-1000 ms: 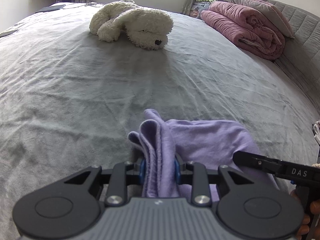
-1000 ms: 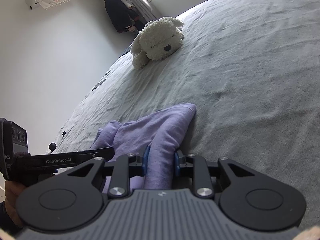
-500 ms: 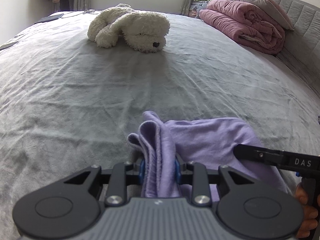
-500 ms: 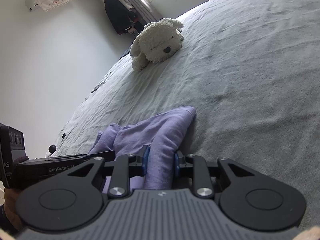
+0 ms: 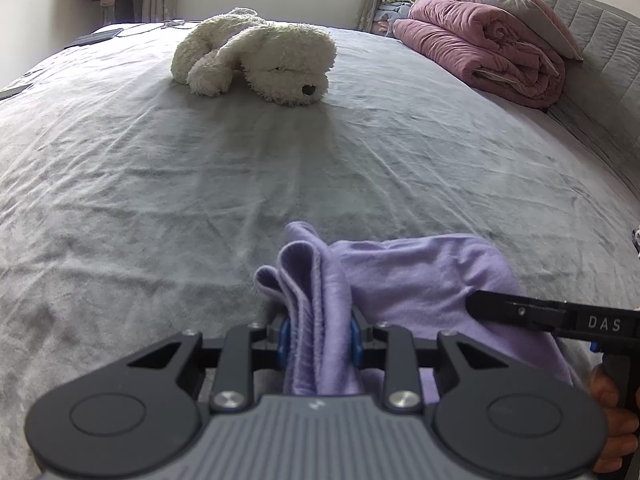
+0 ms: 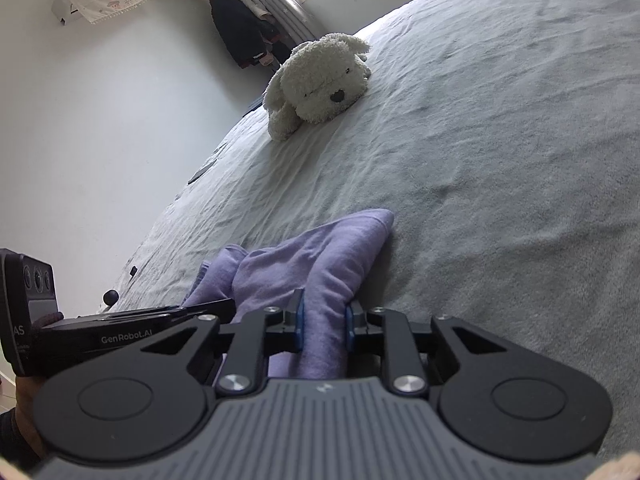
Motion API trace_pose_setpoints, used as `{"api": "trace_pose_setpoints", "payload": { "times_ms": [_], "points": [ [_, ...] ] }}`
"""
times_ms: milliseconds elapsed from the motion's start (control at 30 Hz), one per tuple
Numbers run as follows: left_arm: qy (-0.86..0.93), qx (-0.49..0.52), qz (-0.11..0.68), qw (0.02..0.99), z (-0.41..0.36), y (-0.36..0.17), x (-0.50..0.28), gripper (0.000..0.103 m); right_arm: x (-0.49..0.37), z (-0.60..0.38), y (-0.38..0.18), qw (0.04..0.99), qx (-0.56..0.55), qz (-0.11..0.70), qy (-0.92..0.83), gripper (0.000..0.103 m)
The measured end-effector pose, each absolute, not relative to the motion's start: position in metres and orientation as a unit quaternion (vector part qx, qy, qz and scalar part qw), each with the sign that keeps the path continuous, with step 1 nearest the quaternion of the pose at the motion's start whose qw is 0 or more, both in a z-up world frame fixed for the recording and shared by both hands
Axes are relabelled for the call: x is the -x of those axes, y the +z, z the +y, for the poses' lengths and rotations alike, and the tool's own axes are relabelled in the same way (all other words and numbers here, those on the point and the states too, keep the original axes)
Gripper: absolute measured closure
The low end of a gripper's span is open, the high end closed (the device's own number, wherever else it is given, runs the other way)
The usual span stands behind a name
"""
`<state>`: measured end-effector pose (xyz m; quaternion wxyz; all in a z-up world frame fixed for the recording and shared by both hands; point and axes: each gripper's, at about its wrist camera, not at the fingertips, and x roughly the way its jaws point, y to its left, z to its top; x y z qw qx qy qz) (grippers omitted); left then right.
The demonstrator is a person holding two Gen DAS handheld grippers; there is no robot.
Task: Fold clothes
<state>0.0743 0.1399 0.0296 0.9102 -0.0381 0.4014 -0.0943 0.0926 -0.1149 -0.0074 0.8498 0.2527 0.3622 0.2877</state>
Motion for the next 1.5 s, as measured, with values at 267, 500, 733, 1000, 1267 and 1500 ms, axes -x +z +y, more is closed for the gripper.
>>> {"api": "trace_pose_setpoints", "payload": {
  "times_ms": [267, 500, 733, 1000, 1267, 1500],
  "points": [
    [-0.103, 0.046, 0.404, 0.908, 0.145, 0.029, -0.074, 0.073, -0.09, -0.122, -0.009, 0.83, -0.272, 0.381, 0.303, 0.082],
    [-0.109, 0.05, 0.409, 0.905, 0.146, 0.028, -0.078, 0.073, -0.087, -0.122, -0.009, 0.834, -0.27, 0.376, 0.301, 0.085],
    [-0.111, 0.05, 0.413, 0.903, 0.144, 0.028, -0.081, 0.073, -0.082, -0.115, -0.007, 0.849, -0.243, 0.369, 0.29, 0.087],
    [-0.103, 0.017, 0.397, 0.912, 0.134, 0.027, -0.076, 0.073, -0.077, -0.106, -0.003, 0.866, -0.205, 0.359, 0.282, 0.088],
    [-0.082, -0.004, 0.39, 0.917, 0.124, 0.029, -0.075, 0.075, -0.073, -0.102, -0.004, 0.875, -0.185, 0.347, 0.282, 0.088],
    [-0.06, -0.015, 0.385, 0.921, 0.113, 0.031, -0.073, 0.081, -0.071, -0.099, -0.002, 0.882, -0.171, 0.341, 0.278, 0.088]
  ]
}}
